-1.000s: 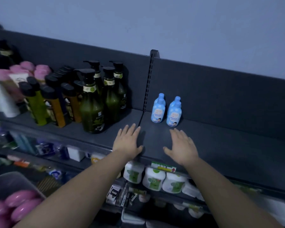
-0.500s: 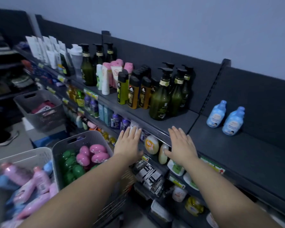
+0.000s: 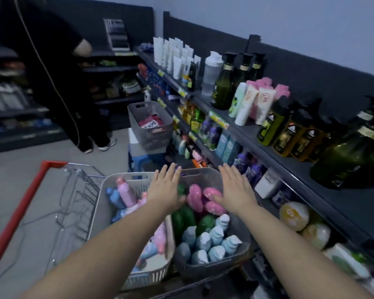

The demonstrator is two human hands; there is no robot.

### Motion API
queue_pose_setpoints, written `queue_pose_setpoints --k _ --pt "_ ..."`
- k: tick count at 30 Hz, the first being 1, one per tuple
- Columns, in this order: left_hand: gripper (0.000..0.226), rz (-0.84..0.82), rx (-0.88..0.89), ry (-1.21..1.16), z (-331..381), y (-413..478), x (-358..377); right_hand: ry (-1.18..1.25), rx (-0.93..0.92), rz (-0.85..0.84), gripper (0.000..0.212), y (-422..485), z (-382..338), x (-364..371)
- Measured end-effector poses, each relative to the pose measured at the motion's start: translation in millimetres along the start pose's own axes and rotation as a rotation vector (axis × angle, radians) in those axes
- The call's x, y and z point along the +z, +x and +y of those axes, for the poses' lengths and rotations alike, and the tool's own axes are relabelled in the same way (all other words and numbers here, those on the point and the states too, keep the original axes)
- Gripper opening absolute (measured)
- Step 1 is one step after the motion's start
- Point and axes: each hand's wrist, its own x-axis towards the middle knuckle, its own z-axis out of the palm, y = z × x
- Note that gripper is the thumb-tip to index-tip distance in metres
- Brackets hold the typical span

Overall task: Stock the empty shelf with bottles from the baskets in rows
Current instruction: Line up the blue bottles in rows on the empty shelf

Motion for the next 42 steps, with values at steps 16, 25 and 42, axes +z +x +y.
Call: queue_pose_setpoints --k 16,25,42 --pt "0.091 -0.291 -0.217 -0.015 -211 -63 65 0.05 -0.334 -0.156 0.075 100 -213 107" --pt "0.101 -0.522 -0.27 -0.104 -198 -92 141 -0.189 -0.448 -0.383 0.06 82 -229 196" --pt "0.041 -1.067 -0.503 -0.071 -161 -84 198 -0.276 -0.503 -0.512 0.013 53 -231 333"
